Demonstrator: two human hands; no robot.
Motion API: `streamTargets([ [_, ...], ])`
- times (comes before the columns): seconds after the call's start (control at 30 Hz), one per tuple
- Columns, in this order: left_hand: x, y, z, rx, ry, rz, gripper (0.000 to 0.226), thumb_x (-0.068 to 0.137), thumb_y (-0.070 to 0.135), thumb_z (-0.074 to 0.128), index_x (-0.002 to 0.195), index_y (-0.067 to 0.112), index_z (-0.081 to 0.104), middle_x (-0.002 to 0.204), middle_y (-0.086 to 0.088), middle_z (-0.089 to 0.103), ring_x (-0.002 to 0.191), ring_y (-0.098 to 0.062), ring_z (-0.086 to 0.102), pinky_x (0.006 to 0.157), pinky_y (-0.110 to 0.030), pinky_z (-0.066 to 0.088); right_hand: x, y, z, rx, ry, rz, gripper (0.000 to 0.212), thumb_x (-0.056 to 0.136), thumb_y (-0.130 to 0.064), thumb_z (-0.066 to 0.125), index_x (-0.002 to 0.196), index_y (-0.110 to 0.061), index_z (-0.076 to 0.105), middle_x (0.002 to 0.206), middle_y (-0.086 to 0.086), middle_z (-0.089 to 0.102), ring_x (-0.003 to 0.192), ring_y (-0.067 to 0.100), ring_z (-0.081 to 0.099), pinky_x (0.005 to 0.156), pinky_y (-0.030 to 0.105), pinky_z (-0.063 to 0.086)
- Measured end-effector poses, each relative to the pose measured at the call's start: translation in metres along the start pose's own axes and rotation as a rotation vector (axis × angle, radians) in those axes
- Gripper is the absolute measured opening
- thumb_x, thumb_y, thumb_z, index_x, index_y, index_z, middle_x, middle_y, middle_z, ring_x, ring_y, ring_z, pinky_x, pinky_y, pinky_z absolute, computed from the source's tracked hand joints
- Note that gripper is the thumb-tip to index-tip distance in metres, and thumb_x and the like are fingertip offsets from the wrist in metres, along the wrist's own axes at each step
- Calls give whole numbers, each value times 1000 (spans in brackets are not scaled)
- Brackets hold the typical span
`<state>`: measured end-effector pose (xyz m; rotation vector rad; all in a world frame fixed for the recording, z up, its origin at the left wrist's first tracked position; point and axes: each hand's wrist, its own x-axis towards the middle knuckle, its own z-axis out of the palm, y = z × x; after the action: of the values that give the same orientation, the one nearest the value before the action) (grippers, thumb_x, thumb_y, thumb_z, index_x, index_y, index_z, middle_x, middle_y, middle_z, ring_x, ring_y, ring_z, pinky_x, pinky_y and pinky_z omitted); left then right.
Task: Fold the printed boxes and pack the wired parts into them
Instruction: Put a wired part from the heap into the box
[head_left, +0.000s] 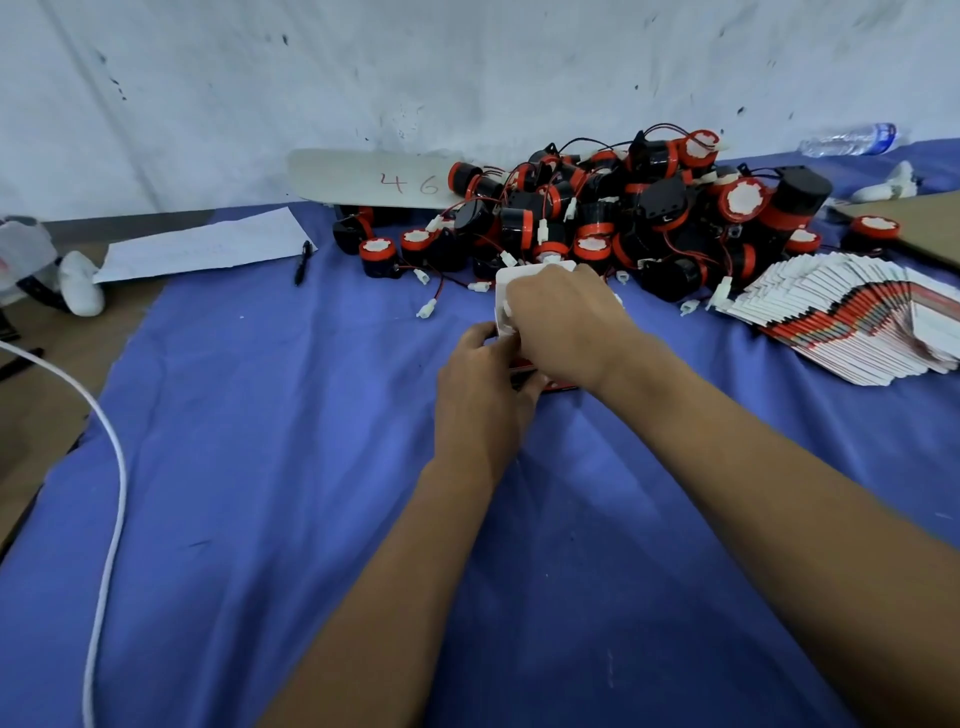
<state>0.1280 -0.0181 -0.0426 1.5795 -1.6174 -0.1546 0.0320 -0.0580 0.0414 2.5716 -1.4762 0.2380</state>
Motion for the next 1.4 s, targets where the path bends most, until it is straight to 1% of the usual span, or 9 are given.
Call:
streamTargets([
  [0.1,1,-2,0,31,-6,30,15,85,22,79,99,15,78,114,-4,69,88,-16,61,64,-2,32,5,2,3,1,53,-1,7,92,-14,57,87,-19,57,85,2,59,81,25,55,53,29,26],
  [0.23,1,-4,0,7,35,26,9,82,16,81,78,11,75,90,-2,62,68,-10,43,58,-6,33,5,0,11,17,-31,67,28,89,-17,56,67,-25,41,70,-4,42,82,26,46,81,39,26],
  [0.33,0,-4,-1,4,47,26,13,82,12,80,73,11,71,81,5,53,62,-10,43,55,-8,31,8,6,12,96,-188,87,9,93,-24,55,89,-21,62,97,4,46,108,30,41,97,49,26],
  [0.57,2,-3,-2,-4,30,64,8,84,16,82,92,14,79,98,-2,70,78,-14,59,61,-8,30,7,11,11,397,-163,221,62,100,-65,28,87,-26,73,113,6,59,121,27,38,107,51,17],
  [0.9,3,-12,-3,-13,10,136,14,85,14,78,97,19,82,109,-4,73,80,-11,56,63,-4,31,3,14,29,439,143,231,34,96,-40,60,66,-28,72,68,-8,67,83,15,58,94,43,28],
  [1.07,4,-21,-3,-55,-28,222,19,82,6,76,96,19,81,106,-5,73,76,-8,53,65,-6,37,-8,15,36,406,306,198,19,91,-33,67,75,-28,77,75,-9,73,83,12,62,90,37,24],
  [1.2,5,-26,-7,-178,-64,218,28,80,1,74,100,19,79,112,3,74,96,-17,70,77,-38,59,-12,18,38,482,363,180,15,90,-34,70,78,-30,78,77,-12,74,84,9,64,90,36,24],
  [1.3,4,-26,-11,-250,11,225,24,72,-7,70,80,15,72,111,8,75,129,-14,62,84,-31,57,-15,21,39,473,358,157,15,90,-34,71,79,-29,78,77,-12,75,83,10,66,91,37,25],
  [1.4,3,-26,-14,-360,50,136,31,74,-1,75,86,17,53,108,18,71,129,-5,61,83,-31,59,-17,22,40,457,345,139,15,88,-31,73,73,-29,75,73,-15,72,80,7,64,87,36,23],
])
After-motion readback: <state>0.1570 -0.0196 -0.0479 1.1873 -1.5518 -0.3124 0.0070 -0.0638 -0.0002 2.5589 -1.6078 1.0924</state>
